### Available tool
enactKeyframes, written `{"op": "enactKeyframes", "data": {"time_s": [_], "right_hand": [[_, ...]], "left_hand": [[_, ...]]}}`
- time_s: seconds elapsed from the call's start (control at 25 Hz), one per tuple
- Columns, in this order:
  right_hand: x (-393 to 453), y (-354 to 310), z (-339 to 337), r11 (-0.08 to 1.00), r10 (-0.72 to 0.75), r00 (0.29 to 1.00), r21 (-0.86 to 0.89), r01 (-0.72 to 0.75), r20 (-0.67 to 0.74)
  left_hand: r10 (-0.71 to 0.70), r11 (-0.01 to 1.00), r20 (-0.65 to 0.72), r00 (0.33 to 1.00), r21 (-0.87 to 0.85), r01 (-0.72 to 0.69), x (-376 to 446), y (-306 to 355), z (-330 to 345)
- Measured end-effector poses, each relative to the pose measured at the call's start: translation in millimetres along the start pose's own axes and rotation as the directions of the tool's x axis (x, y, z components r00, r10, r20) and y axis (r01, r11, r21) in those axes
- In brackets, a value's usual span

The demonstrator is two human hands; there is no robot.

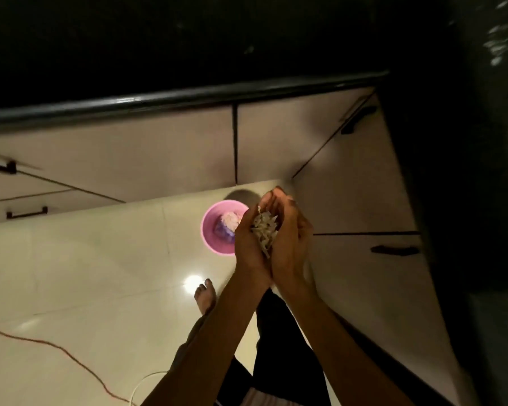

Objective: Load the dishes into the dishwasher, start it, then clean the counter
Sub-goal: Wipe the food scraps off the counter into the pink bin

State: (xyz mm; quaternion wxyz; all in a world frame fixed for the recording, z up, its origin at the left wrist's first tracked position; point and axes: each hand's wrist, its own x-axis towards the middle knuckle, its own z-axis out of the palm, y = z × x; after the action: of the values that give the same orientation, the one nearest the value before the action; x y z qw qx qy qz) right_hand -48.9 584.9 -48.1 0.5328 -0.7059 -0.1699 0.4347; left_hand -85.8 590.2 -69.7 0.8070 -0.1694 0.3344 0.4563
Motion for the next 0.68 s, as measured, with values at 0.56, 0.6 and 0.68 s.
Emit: {"op": "enactKeyframes", "data": {"time_s": [0.56, 0.6, 0.68], "right_hand": [[116, 305, 80, 0.895, 0.431, 0.897, -0.081, -0.439, -0.099], [134, 331, 86, 0.89, 0.425, 0.903, -0.152, -0.429, -0.058], [169, 380, 94, 0.848, 0.406, 0.914, -0.366, -0.383, -0.015]], "left_hand": [[0.115, 0.908, -0.341, 0.933, 0.417, 0.04, 219, 47, -257], [0.158, 0.862, -0.37, 0.916, 0.504, 0.055, 246, 51, -278], [0.247, 0.795, -0.464, 0.851, 0.599, 0.095, 290, 61, -312]]}}
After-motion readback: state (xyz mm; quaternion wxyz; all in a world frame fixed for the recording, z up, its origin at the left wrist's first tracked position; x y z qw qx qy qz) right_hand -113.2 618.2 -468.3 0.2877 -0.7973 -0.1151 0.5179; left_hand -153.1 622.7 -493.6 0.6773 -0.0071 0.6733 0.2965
